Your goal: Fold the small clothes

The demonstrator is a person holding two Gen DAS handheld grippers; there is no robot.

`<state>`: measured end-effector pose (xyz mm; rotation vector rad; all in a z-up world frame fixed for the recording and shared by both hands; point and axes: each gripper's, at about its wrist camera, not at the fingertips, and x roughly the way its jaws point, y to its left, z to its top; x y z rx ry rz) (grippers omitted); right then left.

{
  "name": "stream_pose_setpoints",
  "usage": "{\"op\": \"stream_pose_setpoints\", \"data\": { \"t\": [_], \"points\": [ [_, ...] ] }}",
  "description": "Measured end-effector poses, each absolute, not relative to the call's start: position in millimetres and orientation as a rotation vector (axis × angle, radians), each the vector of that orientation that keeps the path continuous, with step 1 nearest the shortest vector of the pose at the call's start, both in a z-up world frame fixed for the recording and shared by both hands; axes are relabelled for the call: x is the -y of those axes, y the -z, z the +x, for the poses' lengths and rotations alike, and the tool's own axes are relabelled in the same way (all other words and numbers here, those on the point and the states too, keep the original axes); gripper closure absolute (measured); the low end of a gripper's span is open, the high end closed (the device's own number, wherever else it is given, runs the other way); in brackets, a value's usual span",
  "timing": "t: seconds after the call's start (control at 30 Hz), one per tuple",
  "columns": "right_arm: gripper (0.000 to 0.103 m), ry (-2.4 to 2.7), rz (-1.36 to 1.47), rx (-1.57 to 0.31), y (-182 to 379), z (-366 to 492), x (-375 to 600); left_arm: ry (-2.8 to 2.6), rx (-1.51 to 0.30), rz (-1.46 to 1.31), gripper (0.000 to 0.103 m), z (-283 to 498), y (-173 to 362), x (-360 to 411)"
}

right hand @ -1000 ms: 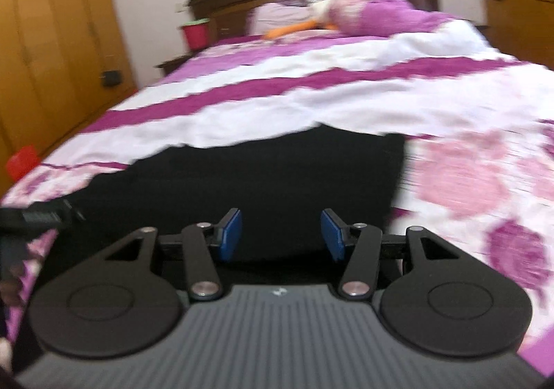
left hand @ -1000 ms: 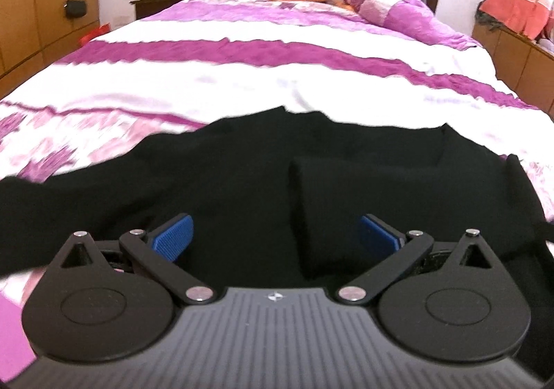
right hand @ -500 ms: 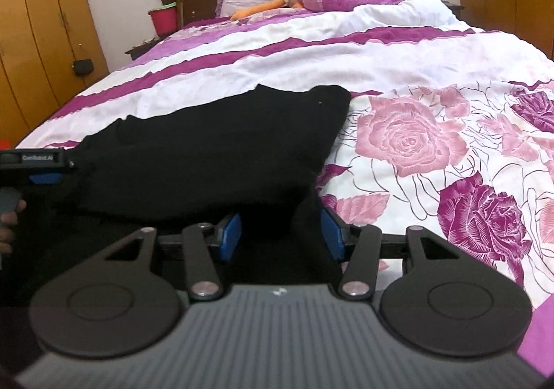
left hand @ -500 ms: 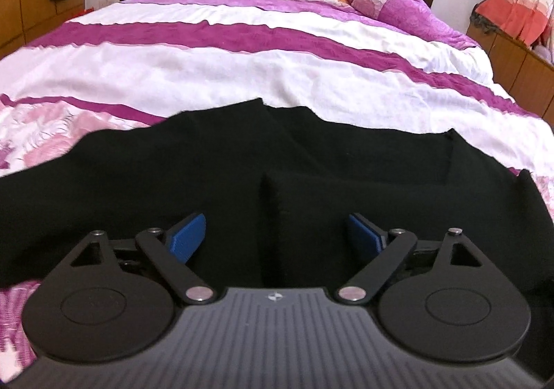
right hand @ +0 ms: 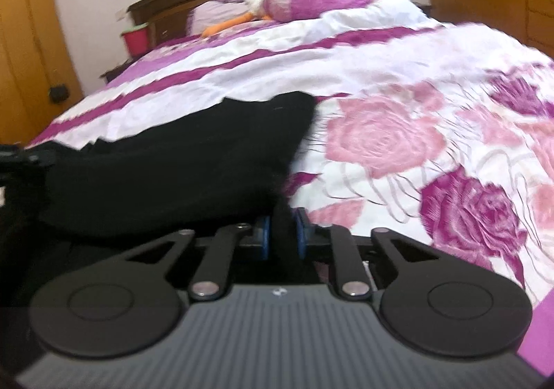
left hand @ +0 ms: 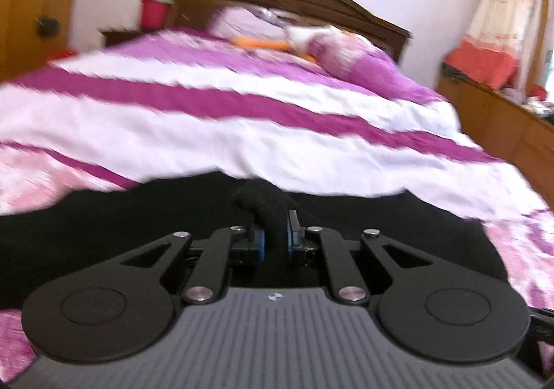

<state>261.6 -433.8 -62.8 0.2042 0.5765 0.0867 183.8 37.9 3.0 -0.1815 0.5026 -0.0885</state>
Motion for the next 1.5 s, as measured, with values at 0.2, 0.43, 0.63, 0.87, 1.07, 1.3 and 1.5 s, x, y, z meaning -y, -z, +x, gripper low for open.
{"op": "stream_pose_setpoints", "data": {
  "t": [0.2,0.43,0.63,0.87,1.07,1.3,1.5],
  "points": [
    [0.090,-0.062,0.282,-0.575,68,258,444,0.005,-0.617,-0.150,0.090,204,31,-47],
    [0.088,-0.082,0.253,-0.611,63,257,443,0.029,-0.622,-0.147,0.089,203,40,-51],
    [0.084,-0.113,0.253,-0.633,48,244,441,0.053,-0.617,-0.166,0.078,185,18,-60],
    [0.084,-0.160,0.204,-0.554,19,230,428,0.038,-0.637,-0.112,0.061,168,14,-59],
    [0.084,-0.186,0.153,-0.558,24,253,413,0.011,-0.680,-0.090,0.058,173,32,-57],
    [0.088,-0.174,0.163,-0.630,62,276,413,0.002,-0.678,-0.085,0.055,176,41,-56],
    [0.088,-0.176,0.174,-0.621,64,274,414,-0.013,-0.679,-0.114,0.054,167,31,-64]
  ]
}}
